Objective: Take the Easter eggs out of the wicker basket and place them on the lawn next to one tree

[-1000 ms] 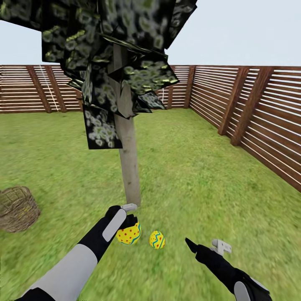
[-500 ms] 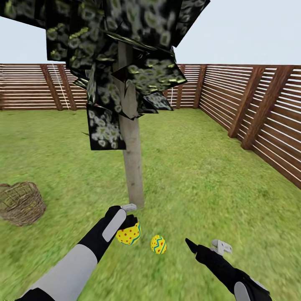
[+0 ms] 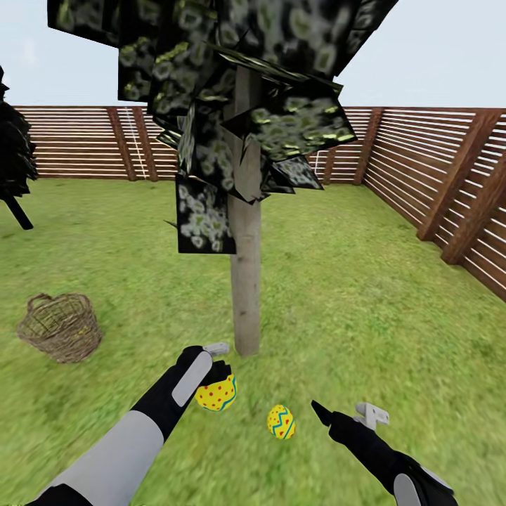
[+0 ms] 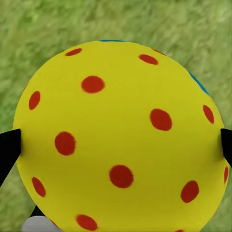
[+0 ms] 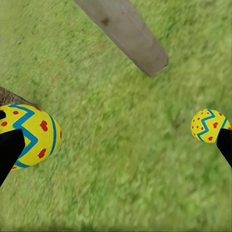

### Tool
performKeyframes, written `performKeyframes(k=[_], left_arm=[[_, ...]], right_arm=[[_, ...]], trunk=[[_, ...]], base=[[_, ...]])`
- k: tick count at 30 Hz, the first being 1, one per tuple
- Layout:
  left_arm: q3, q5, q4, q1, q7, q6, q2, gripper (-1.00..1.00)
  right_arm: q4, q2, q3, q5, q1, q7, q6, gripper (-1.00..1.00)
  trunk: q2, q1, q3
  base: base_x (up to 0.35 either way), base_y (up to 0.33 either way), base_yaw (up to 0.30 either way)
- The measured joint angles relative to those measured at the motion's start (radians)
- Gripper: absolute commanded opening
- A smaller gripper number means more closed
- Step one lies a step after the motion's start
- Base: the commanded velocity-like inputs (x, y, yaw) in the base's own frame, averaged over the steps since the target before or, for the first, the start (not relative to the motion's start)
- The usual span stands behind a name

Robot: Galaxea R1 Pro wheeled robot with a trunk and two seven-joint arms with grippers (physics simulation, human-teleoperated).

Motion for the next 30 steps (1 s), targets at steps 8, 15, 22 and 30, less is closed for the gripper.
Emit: performKeyframes(k=[8,15,22,30], left_arm=[[0.0,0.0,-0.002,0.0,-0.005,-0.001,0.0,-1.0],[0.0,0.0,0.0,0.0,-0.009,-0.002,0.0,-1.0],[-0.001,-0.002,0.0,0.0,-0.009,-0.049,0.002,-1.0],[-0.001,-0.003,0.0,0.0,-0.009,-0.052,0.0,-1.0]], right_arm=[[0.0,0.0,0.0,0.0,0.0,0.001,0.0,1.0],[0.0,0.0,0.0,0.0,0.0,0.004,-0.001,1.0],[0.0,0.0,0.0,0.0,0.0,0.005,-0.002,1.0],[0.001,0.0,-0.003,-0.001,0.0,0.006,-0.03,1.0]], trunk=[[-0.021,0.011,-0.009],[-0.07,0.038,-0.031],[-0.119,0.065,-0.053],[-0.175,0.096,-0.078]], base=[[0.0,0.0,0.006],[0.0,0.0,0.0],[0.0,0.0,0.0],[0.0,0.0,0.0]])
